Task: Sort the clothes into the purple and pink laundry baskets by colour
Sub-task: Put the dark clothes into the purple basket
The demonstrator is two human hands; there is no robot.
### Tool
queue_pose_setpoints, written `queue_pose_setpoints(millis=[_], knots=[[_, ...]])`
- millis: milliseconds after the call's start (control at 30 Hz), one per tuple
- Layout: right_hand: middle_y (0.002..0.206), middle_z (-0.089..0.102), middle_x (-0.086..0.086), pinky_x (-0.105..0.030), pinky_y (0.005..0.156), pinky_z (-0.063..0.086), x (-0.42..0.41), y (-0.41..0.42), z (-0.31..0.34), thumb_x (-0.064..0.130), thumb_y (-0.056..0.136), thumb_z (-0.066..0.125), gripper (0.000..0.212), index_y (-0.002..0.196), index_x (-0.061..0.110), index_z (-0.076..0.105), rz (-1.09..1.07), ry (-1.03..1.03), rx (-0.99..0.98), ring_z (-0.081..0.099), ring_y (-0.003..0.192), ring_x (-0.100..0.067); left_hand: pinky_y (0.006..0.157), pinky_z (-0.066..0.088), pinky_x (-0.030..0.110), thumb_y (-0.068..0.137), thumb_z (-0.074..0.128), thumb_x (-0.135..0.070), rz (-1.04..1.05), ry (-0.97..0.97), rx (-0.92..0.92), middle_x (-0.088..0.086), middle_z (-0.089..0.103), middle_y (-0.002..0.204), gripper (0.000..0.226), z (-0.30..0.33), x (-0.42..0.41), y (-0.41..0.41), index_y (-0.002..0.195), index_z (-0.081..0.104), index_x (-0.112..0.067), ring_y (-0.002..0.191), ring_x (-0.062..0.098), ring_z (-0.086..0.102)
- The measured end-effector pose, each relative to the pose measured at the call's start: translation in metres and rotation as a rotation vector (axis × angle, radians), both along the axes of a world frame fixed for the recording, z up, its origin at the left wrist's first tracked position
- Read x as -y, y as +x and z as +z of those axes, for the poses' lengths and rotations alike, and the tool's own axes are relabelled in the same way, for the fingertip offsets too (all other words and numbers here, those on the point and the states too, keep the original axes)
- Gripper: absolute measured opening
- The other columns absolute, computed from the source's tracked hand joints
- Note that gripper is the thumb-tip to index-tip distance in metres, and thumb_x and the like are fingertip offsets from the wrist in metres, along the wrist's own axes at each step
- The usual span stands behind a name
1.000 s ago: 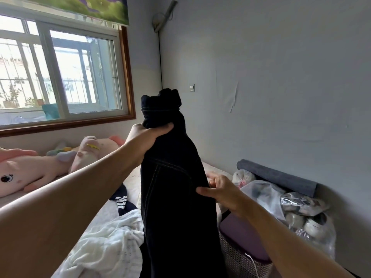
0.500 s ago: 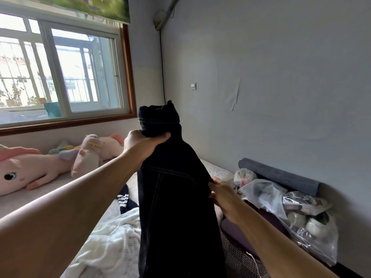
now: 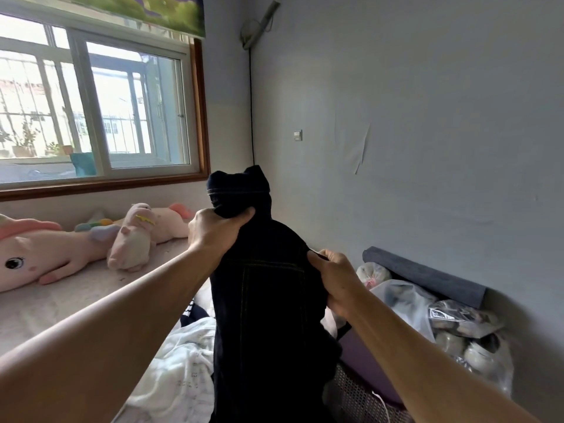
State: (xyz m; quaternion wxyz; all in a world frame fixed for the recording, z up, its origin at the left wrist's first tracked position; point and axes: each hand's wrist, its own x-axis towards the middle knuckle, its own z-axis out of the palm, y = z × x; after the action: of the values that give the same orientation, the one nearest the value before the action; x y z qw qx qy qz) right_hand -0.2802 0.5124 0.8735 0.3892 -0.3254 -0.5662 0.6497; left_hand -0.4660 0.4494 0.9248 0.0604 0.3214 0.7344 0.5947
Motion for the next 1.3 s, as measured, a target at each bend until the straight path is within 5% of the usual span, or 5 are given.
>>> queue_pose_setpoints(millis=[333,500,733,867,1300], knots=[[0.047,0.039,0.005,-0.022,0.046,0.038,0.008,-0.017,0.011,0.013,0.088,0.063,0.046,0.060,0.022,0.029,0.025,-0.147,-0.308,0.039,0.043,-0.008,0.070,0.052,0.025,0.084,0.061,-0.052,-0.328,-0.071,0.140,0.004,0.069,0.097,0.050,-0.013,-0.002,-0.007,0.110,0.064,-0.009,0.082,0.015,0.066],[0.069,0.064,-0.008,-0.026,0.065,0.052,0.010,-0.036,0.025,0.011,0.093,0.056,0.024,0.070,0.005,0.059,-0.128,-0.136,-0.285,0.063,0.063,-0.017,0.102,0.046,0.038,0.049,0.056,-0.090,-0.473,-0.247,0.111,0.003,0.061,0.123,0.116,-0.036,0.006,0.007,0.135,0.042,-0.013,0.105,0.015,0.061],[0.115,0.061,-0.029,-0.046,0.088,0.051,0.006,-0.045,0.037,0.017,0.093,0.057,0.038,0.116,-0.014,0.057,-0.155,-0.195,-0.297,0.063,0.096,-0.035,0.080,0.050,0.033,0.084,0.060,-0.053,-0.463,-0.152,-0.056,0.001,0.059,0.108,0.055,-0.032,0.013,0.020,0.129,0.040,-0.028,0.095,0.016,0.059],[0.088,0.066,-0.021,-0.040,0.072,0.054,0.007,-0.037,0.045,0.022,0.096,0.052,0.029,0.098,-0.004,0.063,-0.078,-0.244,-0.336,0.064,0.077,-0.031,0.081,0.045,0.012,0.060,0.088,-0.022,-0.854,-0.266,-0.241,-0.024,0.048,0.113,0.117,-0.026,0.024,0.028,0.145,0.009,-0.040,0.102,-0.007,0.051],[0.095,0.063,-0.011,-0.033,0.078,0.054,0.013,-0.025,0.067,0.012,0.091,0.059,0.027,0.115,0.000,0.054,-0.085,0.119,-0.148,0.063,0.087,-0.025,0.055,0.035,0.015,0.047,0.092,-0.027,-0.394,-0.163,-0.357,-0.008,0.060,0.086,0.068,-0.017,0.005,0.051,0.098,0.048,-0.021,0.078,0.012,0.055]])
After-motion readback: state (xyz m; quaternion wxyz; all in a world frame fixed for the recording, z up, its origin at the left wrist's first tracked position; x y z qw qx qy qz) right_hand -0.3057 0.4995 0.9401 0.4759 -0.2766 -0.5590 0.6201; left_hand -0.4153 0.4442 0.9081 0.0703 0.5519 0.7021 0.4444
